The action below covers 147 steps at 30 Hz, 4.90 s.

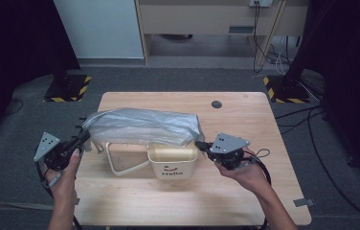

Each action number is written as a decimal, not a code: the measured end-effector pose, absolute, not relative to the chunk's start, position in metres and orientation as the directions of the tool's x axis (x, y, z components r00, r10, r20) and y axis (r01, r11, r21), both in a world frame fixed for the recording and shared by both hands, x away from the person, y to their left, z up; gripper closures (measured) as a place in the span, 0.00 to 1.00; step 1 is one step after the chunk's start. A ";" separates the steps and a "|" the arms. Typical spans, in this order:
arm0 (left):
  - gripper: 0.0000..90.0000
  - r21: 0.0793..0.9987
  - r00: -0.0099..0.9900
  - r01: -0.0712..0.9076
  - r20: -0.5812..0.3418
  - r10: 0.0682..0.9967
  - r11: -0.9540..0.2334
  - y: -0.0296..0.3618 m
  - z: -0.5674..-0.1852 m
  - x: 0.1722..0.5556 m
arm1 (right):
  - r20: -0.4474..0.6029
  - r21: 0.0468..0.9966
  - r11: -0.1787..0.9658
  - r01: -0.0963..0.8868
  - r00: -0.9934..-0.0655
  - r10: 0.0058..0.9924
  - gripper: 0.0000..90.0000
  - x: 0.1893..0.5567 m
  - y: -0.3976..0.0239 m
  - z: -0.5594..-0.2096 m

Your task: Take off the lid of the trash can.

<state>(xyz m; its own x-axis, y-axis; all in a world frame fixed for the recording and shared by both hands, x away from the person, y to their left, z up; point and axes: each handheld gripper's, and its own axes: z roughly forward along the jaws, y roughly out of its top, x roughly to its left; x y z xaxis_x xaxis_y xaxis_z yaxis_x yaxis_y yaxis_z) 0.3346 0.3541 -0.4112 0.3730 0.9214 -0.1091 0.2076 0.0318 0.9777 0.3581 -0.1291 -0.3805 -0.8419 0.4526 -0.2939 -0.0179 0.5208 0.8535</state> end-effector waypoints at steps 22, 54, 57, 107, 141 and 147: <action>1.00 0.980 0.330 0.187 -0.133 0.935 0.073 0.381 -0.414 0.324 | -0.279 0.855 0.516 -0.045 -0.879 0.386 1.00 0.376 -0.068 -0.379; 1.00 0.976 0.333 0.198 -0.150 0.931 0.087 0.386 -0.426 0.321 | -0.230 0.835 0.547 0.051 -0.872 0.432 0.66 0.380 -0.085 -0.401; 1.00 0.976 0.341 0.198 -0.154 0.927 0.089 0.385 -0.426 0.321 | -0.238 0.827 0.559 0.062 -0.862 0.448 0.70 0.383 -0.082 -0.401; 1.00 0.985 0.474 0.172 -0.100 0.875 0.019 0.326 -0.402 0.331 | -0.227 0.688 0.704 0.176 -0.869 0.439 0.73 0.421 -0.025 -0.397; 1.00 0.968 0.582 0.205 -0.004 0.813 -0.142 0.248 -0.378 0.355 | -0.213 0.729 0.657 0.195 -0.847 0.487 0.71 0.401 -0.052 -0.391; 0.99 0.963 0.602 0.200 0.024 0.798 -0.180 0.233 -0.374 0.364 | -0.202 0.749 0.633 0.196 -0.842 0.500 0.73 0.395 -0.063 -0.387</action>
